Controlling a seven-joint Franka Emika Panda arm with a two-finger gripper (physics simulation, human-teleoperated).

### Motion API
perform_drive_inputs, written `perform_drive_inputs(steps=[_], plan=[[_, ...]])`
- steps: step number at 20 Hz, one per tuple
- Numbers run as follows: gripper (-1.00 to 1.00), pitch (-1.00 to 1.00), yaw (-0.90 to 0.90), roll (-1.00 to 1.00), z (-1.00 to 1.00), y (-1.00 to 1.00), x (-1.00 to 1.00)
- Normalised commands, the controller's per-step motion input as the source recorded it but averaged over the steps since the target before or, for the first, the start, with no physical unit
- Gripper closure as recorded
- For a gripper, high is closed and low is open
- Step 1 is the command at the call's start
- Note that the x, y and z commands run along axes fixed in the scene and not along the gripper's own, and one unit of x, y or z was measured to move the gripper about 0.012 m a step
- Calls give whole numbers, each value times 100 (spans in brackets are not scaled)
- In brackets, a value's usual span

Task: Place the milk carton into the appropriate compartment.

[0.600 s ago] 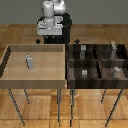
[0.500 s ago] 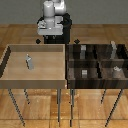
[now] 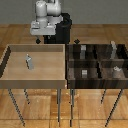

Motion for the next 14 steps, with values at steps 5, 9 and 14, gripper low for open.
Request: perform_drive_inputs(steps=[5,9,14], plan=[[-100,0,0,0,0,-100,0],[-100,0,0,0,0,-100,0],[-100,0,27,0,0,-20,0]])
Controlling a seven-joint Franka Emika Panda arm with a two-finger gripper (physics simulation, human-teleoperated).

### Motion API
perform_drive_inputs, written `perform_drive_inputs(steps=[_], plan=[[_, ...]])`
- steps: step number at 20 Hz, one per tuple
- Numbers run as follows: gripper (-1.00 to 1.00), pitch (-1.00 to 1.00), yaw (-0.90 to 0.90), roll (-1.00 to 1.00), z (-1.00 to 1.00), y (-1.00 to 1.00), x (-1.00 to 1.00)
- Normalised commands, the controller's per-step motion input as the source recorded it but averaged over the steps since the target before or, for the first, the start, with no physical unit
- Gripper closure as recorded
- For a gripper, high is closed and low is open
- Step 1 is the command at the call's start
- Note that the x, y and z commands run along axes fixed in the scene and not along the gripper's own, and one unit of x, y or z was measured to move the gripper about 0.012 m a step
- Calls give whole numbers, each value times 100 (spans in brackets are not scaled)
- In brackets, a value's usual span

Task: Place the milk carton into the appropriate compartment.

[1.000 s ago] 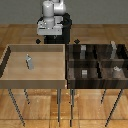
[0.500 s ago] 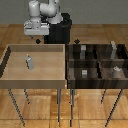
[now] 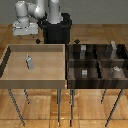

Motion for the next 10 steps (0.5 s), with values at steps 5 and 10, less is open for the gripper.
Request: perform_drive_inputs(steps=[5,10], plan=[[-100,0,96,0,0,0,0],[-100,0,12,0,0,-20,0]])
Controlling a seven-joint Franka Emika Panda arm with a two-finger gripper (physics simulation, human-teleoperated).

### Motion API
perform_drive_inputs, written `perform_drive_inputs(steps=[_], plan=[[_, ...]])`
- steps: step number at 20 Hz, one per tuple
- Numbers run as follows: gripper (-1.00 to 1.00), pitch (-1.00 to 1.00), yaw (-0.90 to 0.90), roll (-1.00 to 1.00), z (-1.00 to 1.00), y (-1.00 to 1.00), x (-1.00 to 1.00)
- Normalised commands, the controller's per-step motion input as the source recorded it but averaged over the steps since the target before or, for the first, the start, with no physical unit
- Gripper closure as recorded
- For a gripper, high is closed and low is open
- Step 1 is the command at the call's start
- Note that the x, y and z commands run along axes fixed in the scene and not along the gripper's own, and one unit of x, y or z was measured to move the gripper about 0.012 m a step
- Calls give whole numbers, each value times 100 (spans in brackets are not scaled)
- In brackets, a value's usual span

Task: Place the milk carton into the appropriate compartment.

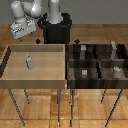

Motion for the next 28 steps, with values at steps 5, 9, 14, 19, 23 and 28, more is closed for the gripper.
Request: perform_drive_inputs(steps=[5,9,14,19,23,28], plan=[[-100,0,0,0,0,0,80],[-100,0,0,0,0,0,100],[-100,0,0,0,0,20,0],[-100,0,0,0,0,0,0],[-100,0,0,0,0,0,0],[-100,0,0,0,0,0,40]])
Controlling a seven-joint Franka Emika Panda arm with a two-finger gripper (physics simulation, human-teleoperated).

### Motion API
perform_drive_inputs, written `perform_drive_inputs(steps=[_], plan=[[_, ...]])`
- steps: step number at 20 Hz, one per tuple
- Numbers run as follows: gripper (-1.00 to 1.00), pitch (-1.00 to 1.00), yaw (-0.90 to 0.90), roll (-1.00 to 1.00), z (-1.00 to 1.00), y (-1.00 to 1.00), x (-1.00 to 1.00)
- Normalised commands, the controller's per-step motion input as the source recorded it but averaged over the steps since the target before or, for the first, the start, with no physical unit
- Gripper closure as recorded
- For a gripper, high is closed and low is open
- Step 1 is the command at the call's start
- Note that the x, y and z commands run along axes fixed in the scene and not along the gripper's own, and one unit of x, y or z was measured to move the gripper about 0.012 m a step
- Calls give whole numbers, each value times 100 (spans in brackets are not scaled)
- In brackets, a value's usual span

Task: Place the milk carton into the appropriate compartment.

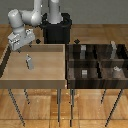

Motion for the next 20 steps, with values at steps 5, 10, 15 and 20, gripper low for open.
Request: perform_drive_inputs(steps=[5,10,15,20], plan=[[-100,0,0,0,0,20,60],[-100,0,0,0,0,0,-20],[-100,0,0,0,-60,0,0],[-100,0,0,0,-100,0,0]])
